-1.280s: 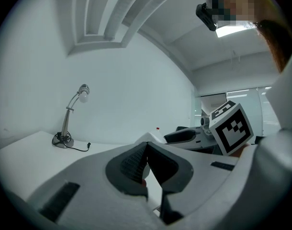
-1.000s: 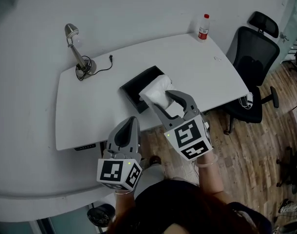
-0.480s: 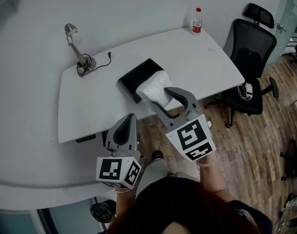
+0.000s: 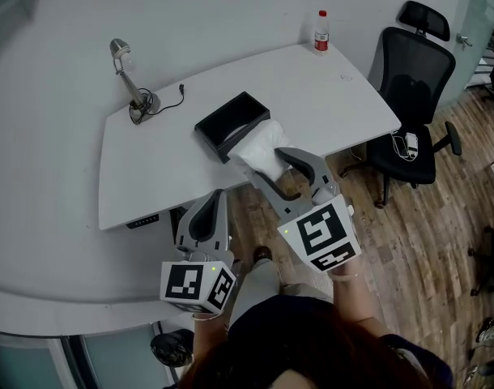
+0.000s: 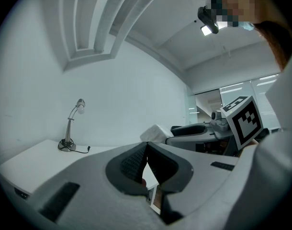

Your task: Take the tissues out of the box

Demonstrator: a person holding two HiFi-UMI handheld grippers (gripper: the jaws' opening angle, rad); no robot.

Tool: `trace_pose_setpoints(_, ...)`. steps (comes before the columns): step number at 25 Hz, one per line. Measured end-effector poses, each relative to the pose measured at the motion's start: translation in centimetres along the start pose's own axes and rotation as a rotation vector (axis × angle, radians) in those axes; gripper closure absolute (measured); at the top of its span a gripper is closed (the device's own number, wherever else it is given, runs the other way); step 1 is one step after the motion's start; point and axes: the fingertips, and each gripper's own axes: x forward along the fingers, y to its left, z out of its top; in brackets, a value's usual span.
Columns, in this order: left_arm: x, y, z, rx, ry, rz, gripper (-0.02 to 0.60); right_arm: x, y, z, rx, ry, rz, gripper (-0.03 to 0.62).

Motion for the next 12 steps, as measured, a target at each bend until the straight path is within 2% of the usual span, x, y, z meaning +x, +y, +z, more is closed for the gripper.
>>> trace_pose_setpoints(12, -2.6, -1.6, 0.2, 0.012, -0.011, 0.002, 0.56, -3.9, 1.4, 1.4, -0.008, -0.052, -0.024, 0.391)
